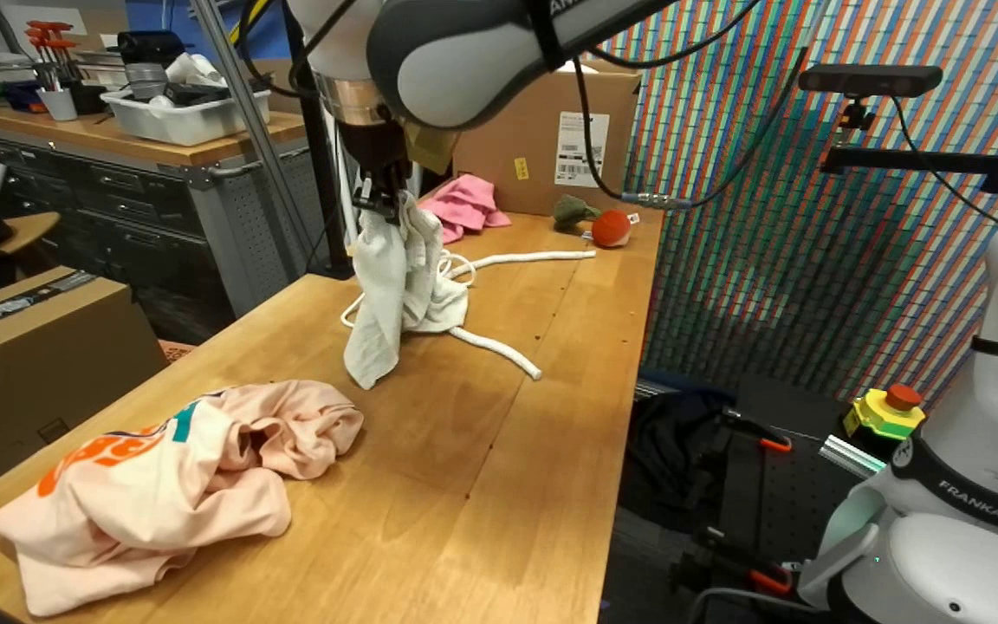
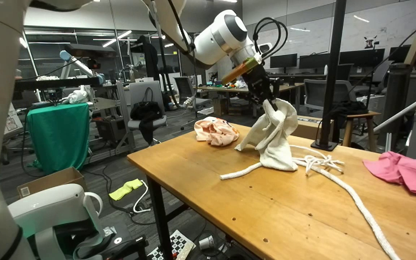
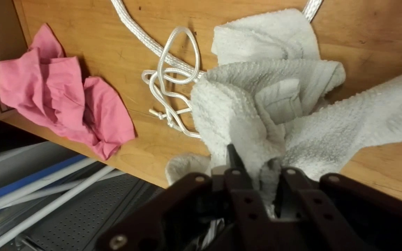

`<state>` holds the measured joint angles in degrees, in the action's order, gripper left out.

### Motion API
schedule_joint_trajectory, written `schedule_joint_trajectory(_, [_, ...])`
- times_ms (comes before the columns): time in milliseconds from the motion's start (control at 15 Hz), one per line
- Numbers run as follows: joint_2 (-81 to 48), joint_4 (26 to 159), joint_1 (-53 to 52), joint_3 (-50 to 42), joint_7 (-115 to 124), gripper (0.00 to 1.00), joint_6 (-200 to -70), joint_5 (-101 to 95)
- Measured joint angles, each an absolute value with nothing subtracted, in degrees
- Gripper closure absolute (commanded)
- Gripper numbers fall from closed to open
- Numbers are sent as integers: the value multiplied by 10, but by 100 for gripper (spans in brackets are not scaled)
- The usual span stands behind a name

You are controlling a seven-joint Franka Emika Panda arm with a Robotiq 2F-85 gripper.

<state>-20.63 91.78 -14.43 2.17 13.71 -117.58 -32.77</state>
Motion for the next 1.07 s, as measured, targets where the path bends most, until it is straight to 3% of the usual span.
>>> schedule_joint_trajectory(600, [-98, 920, -127, 70, -98, 83, -998, -176])
schedule_joint_trajectory(1067, [-47, 976, -128, 106, -153, 83, -983, -90])
